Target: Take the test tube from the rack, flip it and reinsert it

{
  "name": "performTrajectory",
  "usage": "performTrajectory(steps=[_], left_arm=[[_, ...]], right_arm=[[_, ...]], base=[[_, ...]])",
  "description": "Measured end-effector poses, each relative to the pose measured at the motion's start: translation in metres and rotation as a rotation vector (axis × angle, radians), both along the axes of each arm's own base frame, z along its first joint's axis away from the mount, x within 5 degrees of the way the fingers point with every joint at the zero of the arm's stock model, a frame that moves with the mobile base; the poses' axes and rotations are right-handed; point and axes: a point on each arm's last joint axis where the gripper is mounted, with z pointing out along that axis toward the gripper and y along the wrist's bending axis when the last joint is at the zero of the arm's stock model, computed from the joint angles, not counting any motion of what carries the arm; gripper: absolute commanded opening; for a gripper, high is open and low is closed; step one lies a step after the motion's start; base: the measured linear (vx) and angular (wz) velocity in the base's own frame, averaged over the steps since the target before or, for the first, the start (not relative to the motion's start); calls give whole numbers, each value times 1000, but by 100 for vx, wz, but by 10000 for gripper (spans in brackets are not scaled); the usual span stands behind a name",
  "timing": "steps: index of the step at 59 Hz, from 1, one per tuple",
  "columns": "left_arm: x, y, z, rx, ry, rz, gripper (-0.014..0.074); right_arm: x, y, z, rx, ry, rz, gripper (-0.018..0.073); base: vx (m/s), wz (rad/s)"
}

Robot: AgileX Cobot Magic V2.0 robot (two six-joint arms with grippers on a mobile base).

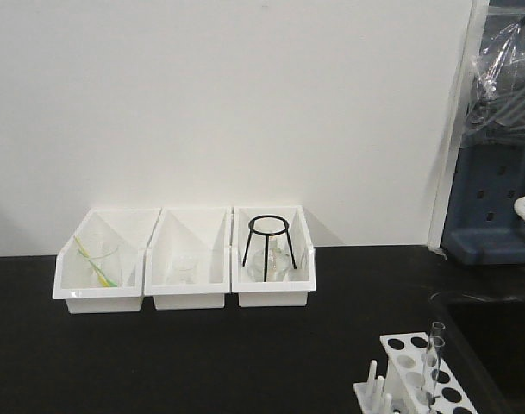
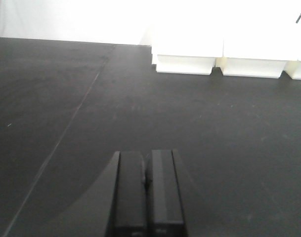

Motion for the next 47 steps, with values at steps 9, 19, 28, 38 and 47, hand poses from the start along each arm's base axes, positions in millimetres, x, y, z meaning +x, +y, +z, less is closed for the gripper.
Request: performTrajectory(steps=[9,19,28,38,47], left_arm=[[0,0,0,0,0,0,-6],[0,0,0,0,0,0,-6],[0,0,0,0,0,0,-6],[0,0,0,0,0,0,-6],[0,0,0,0,0,0,-6]], right_arm=[[0,0,0,0,0,0,-9],[0,0,0,0,-1,0,-9],[0,0,0,0,-1,0,-9],[0,0,2,1,-21,4,-9],[-2,2,24,30,-172,27,-9]], base=[[15,-6],[8,-1],[4,-2],[1,-1],[0,0]])
